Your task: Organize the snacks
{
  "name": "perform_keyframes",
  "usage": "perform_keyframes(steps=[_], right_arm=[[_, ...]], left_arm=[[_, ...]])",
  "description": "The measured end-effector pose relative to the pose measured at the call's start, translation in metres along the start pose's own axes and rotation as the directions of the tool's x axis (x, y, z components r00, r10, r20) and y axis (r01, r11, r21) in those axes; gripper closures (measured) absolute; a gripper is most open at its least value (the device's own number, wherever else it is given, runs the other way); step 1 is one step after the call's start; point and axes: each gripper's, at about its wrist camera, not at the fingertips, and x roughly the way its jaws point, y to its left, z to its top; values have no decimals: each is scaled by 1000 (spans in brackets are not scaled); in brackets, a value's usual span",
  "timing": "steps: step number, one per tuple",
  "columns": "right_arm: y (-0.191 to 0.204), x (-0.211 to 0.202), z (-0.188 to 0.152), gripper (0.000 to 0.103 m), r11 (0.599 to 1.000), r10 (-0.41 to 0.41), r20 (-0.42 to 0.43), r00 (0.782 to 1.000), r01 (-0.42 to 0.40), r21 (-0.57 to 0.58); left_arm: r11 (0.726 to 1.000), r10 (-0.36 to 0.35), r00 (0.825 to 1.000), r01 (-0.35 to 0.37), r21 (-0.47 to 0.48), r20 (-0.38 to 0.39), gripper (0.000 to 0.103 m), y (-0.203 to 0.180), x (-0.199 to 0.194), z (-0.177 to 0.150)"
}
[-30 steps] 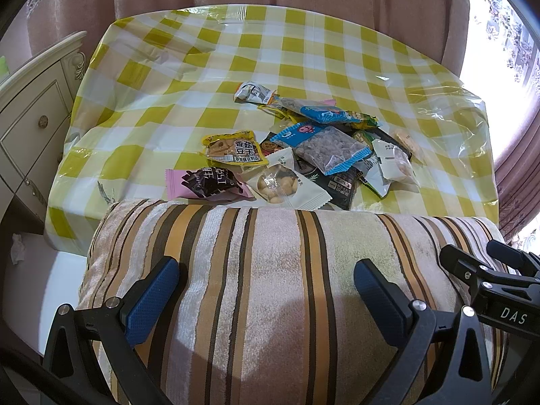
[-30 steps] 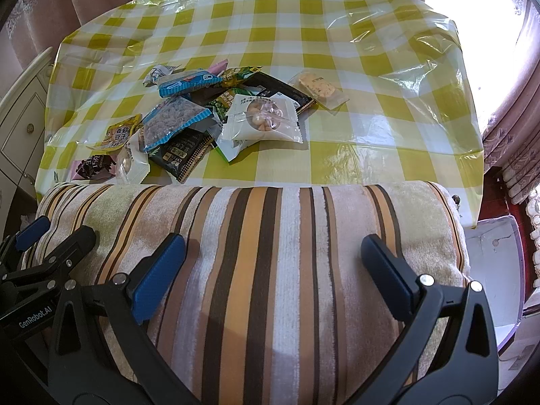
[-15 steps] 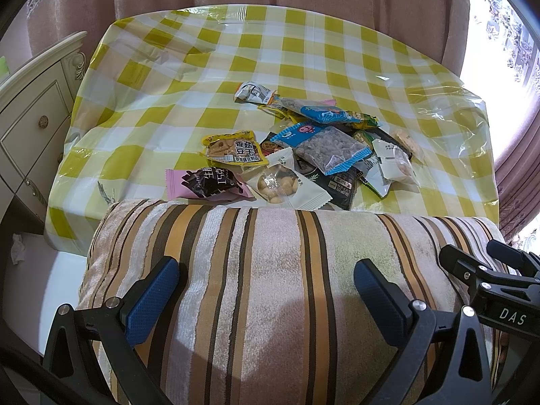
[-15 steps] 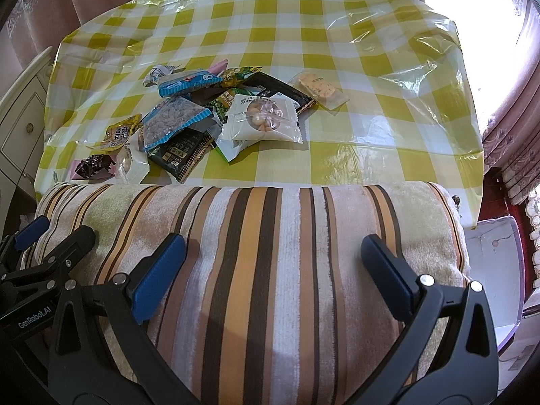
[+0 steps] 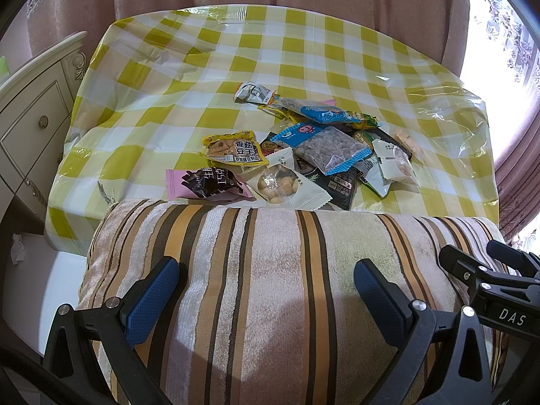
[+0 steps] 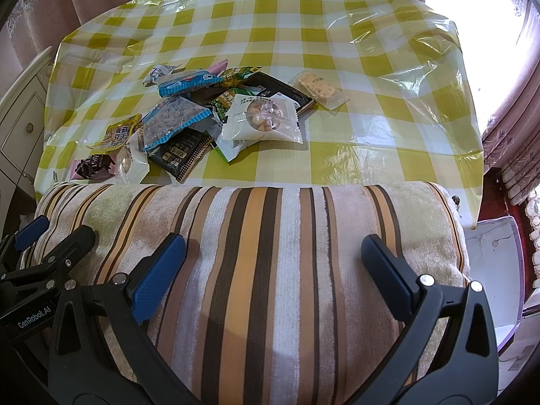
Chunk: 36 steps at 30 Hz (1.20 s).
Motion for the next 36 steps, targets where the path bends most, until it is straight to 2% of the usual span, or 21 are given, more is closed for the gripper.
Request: perform_keyframes(steps=[24, 31, 36], right_arm=[[3, 1, 1, 0, 1000, -3, -4, 1000, 3, -7], [-1, 15, 19, 0, 997, 46, -36, 998, -48, -58], [-4, 33, 37, 0, 999, 40, -48, 998, -41, -25]], left_arm=[[1000, -4, 1000, 4, -4, 2, 0, 0, 0, 0], [999, -19, 1000, 20, -46, 16, 0, 8, 0, 10], [993, -40, 999, 43, -112, 29, 0, 23, 6, 23]])
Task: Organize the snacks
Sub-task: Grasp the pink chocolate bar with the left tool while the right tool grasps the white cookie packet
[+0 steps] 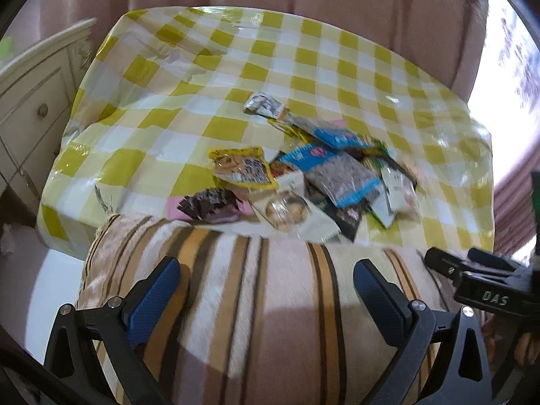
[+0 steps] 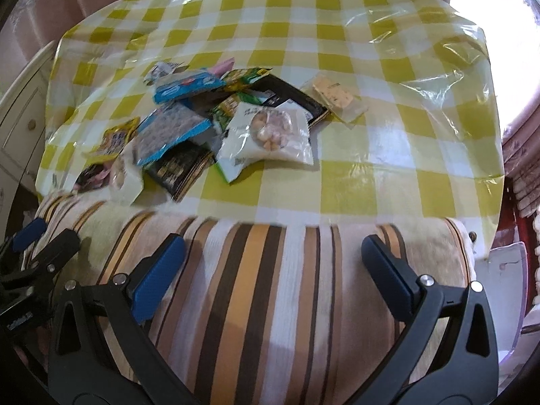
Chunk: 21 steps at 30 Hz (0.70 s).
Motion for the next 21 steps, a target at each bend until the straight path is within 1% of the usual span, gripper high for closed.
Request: perform_keyframes(steps=[4, 7, 9, 11, 14, 15, 16, 18, 19, 20, 21], right_arm=[[0, 19, 16, 0, 1000, -20, -36, 999, 21, 14], [-1, 33, 25, 0, 1000, -15, -60, 998, 16, 18], [-2, 38, 30, 0, 1000, -10, -65, 998, 12, 28], [-4, 44, 36, 0, 999, -3, -72, 997, 6, 42], [-5, 52, 44, 0, 998, 0, -77, 997, 5, 58], [-6, 55, 46, 0, 998, 1, -79, 997, 4, 60], [-6, 57, 48, 0, 998, 7, -82, 997, -2, 65], [-9, 59, 51, 0, 996, 22, -83, 996, -15, 83], [-11, 61, 53, 0, 995, 31, -82, 996, -23, 97], [-13, 62, 54, 0, 993, 39, -80, 996, -29, 112], [-14, 63, 56, 0, 992, 42, -77, 996, -32, 124]], left_arm=[[999, -3, 1000, 3, -53, -3, 2, 14, 7, 11], [998, 15, 1000, -16, -64, -17, 3, 21, 14, 21], [997, 33, 999, -36, -69, -43, 3, 28, 21, 29], [997, 47, 996, -51, -51, -79, 3, 32, 31, 37], [995, 97, 984, -91, 47, -150, 5, 34, 47, 47], [989, 121, 976, -102, 110, -179, 5, 34, 54, 51], [981, 142, 972, -113, 158, -189, 9, 33, 58, 53], [952, 204, 955, -142, 271, -216, 12, 33, 71, 57], [943, 210, 951, -136, 303, -228, 19, 34, 76, 57], [941, 198, 952, -118, 316, -235, 24, 34, 79, 58], [937, 182, 954, -96, 336, -237, 31, 32, 81, 58]])
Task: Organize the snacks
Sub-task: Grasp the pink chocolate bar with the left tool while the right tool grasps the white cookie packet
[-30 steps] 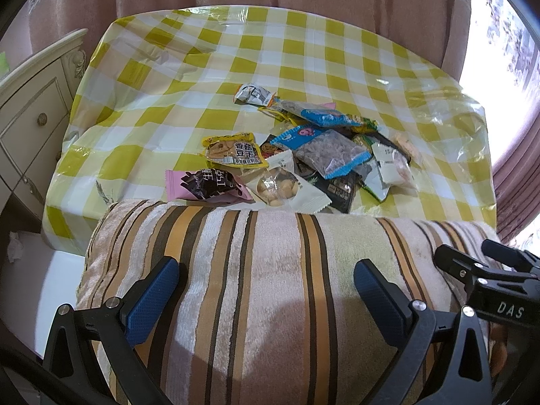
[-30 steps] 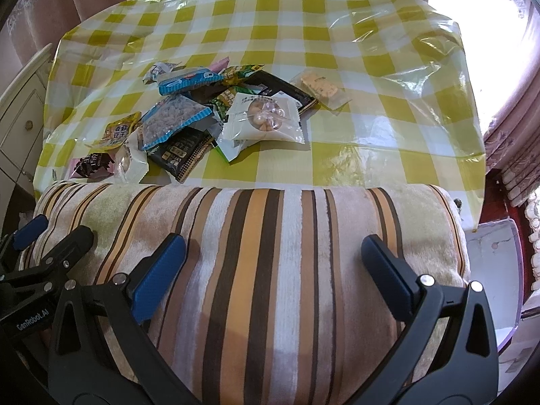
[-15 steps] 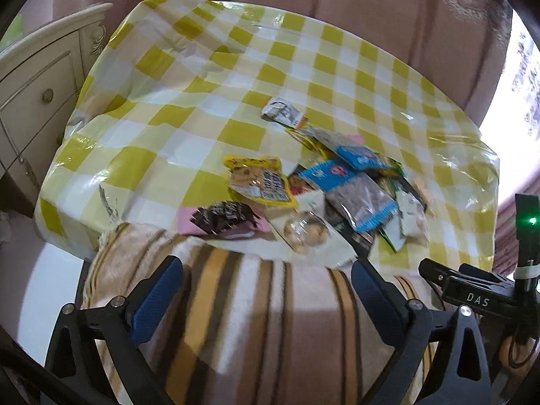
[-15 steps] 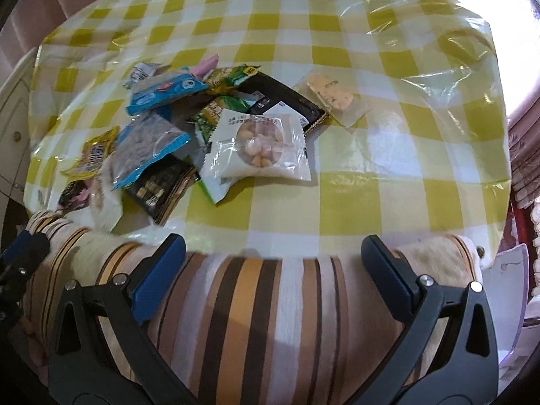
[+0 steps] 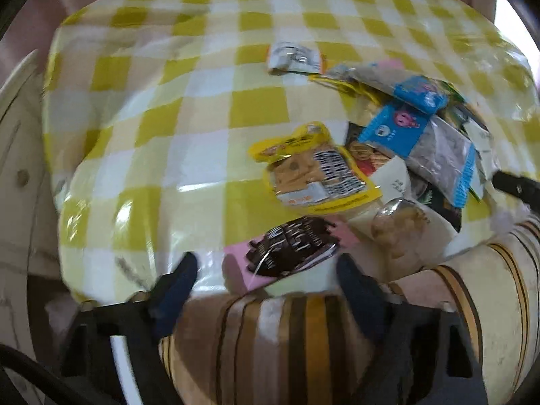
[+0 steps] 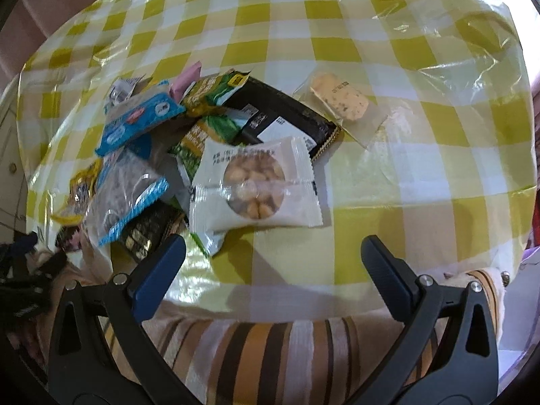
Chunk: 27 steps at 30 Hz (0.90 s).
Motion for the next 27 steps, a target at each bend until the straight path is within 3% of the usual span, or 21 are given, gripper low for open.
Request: perform_keyframes(steps=[3, 4, 7, 11, 14, 20, 22, 27], right_arm=[[-2, 1, 6, 0, 999, 8, 17, 1000, -9, 32], [-1, 2, 8, 0, 999, 7, 20, 1000, -8, 37], [5, 8, 15, 0, 1000, -1, 20, 1000, 1, 27], [15, 19, 24, 1, 1000, -25, 11, 1000, 25, -13], [16, 31, 24, 19, 1000, -4, -38, 999, 3, -19], [10, 30, 21, 27, 999, 47, -20, 999, -47, 7], [9, 27, 18, 36, 998, 61, -13, 998, -61, 13], [3, 22, 15, 37, 996, 78, 10, 997, -79, 35]], left_arm=[[998, -12, 1000, 11, 60, 16, 40, -9, 3, 2], [998, -20, 1000, 18, 64, 17, 51, -10, 5, 2], [997, 3, 1000, -5, 83, 20, 68, -15, 10, 5], [995, -9, 999, 5, 98, 40, 72, -18, 7, 6], [997, -21, 998, 16, 80, 64, 75, -17, 0, 6], [999, -35, 993, 34, 10, 113, 77, -10, -21, -4], [999, -39, 991, 41, -19, 130, 78, -9, -28, -10], [996, -39, 984, 51, -67, 172, 79, -4, -44, -19]])
